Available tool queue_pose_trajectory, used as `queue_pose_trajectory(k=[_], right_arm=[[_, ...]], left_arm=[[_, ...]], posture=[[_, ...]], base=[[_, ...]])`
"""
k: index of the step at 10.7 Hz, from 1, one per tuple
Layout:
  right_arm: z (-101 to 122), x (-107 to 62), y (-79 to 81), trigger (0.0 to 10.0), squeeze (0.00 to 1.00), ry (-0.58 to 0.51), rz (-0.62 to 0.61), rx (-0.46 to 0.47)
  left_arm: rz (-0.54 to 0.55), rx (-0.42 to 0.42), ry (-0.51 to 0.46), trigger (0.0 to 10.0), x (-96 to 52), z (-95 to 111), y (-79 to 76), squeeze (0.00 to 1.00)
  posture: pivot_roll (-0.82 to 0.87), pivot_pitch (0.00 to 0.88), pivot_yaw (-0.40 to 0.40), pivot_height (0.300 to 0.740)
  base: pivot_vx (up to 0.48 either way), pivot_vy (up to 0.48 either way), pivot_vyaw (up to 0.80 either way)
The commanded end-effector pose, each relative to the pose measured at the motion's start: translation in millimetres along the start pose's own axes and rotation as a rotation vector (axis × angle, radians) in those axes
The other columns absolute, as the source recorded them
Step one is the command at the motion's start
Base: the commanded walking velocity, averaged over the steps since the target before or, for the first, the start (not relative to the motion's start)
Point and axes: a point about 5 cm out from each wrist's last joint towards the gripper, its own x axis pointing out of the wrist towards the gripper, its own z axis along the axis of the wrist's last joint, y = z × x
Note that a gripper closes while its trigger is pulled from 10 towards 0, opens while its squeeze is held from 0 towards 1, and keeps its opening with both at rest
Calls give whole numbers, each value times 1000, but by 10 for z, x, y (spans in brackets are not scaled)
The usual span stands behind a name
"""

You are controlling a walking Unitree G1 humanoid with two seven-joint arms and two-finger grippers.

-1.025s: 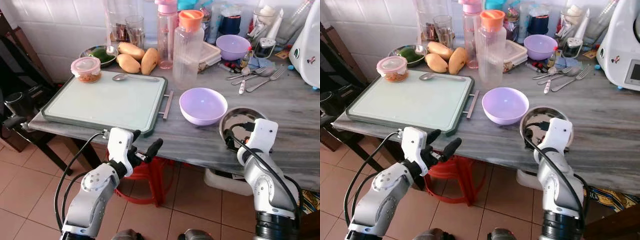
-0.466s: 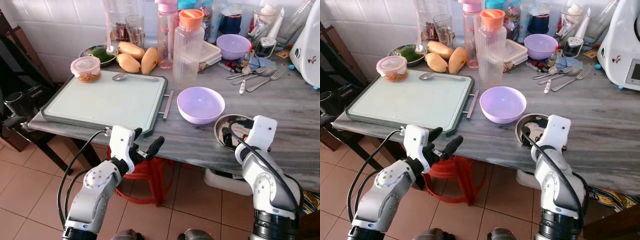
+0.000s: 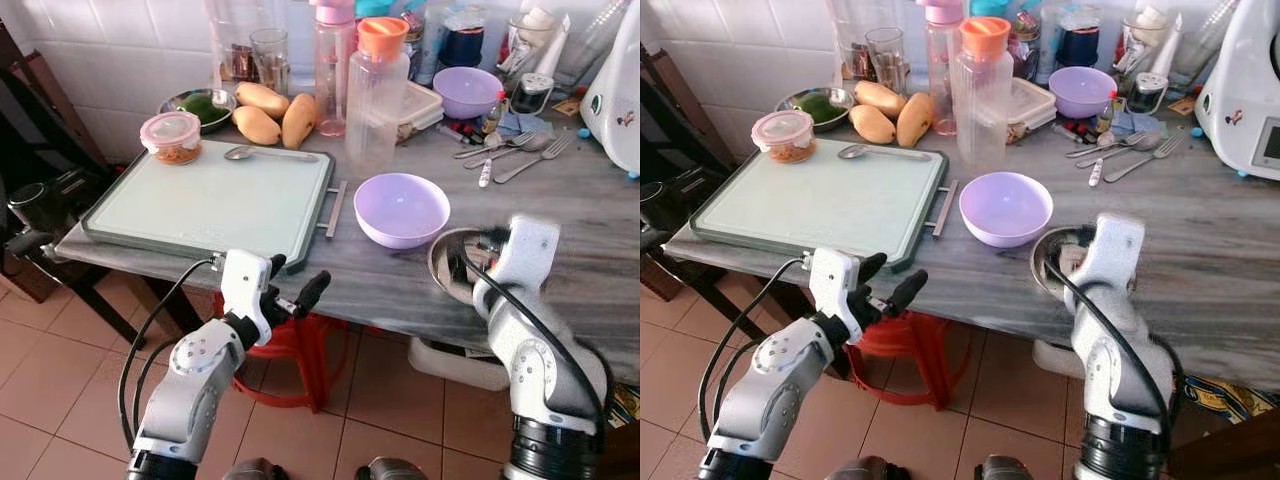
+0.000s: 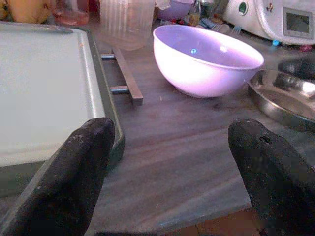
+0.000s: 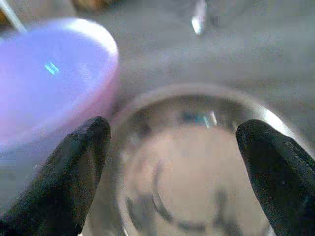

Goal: Setting the table

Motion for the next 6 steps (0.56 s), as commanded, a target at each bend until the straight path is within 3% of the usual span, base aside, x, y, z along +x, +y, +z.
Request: queue_pose_trajectory(k=[1,3,6], right_arm=[[177,-43,91,10000,0,-129,55,-41],[265,-159,193,10000,0,-300,113,-167],[213,-212,244,10000,0,-367,107,-236]], left_arm=[[1,8,-6,10000,23,14,15,0],[96,29,-29,10000,15,57,92,0],[239,41,-38,10000,36,94,219,0]], posture=[[-95,0,43,740],[-88,0,43,740],[-77,0,40,740]], base=[[0,0,0],[0,0,0],[0,0,0]])
